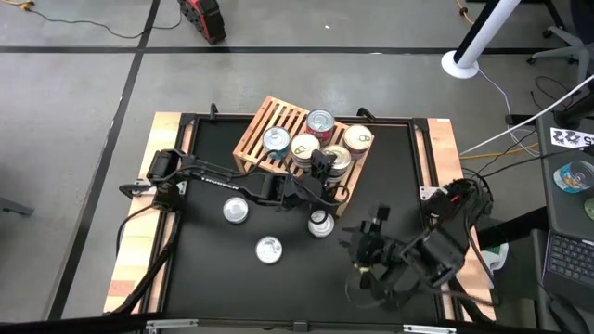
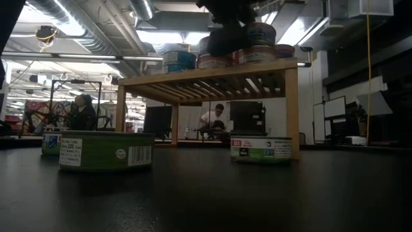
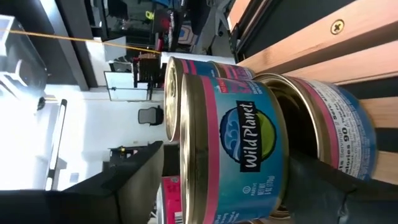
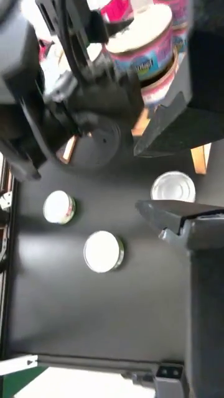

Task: Stack canned seafood by type on shelf
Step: Stack the blue and pink tuna can on top of the blue and pink tuna can on the shelf

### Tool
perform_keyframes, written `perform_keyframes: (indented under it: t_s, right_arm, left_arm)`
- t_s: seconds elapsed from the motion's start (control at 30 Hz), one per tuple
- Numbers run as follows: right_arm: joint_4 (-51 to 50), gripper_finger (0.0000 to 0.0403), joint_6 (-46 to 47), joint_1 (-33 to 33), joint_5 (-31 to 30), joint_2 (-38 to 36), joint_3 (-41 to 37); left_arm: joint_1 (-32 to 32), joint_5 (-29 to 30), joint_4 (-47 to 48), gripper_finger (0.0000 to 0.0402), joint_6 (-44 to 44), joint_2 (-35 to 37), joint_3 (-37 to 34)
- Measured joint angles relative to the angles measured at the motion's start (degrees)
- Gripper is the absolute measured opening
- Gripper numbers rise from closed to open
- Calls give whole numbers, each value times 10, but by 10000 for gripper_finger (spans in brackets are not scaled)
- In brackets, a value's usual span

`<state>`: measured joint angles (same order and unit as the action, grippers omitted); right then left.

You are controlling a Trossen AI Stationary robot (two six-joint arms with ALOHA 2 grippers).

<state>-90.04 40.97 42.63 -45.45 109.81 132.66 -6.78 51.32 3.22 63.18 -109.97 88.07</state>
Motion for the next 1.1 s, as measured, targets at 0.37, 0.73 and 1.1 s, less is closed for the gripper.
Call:
perform_keyframes:
  t_s: [0.37,0.73,1.1]
  right_arm:
    - [0,122,-94,-85,42,-10,0]
    - [0,122,-158,-165,71,-36,-1]
    - [-1,122,-233,-256,142,-63,0]
  left_arm:
    - [-19,-3,-26,285,17,0,0]
    - [-24,-3,-26,285,-1,11,0]
    - [-21,-31,19,285,-66,32,0]
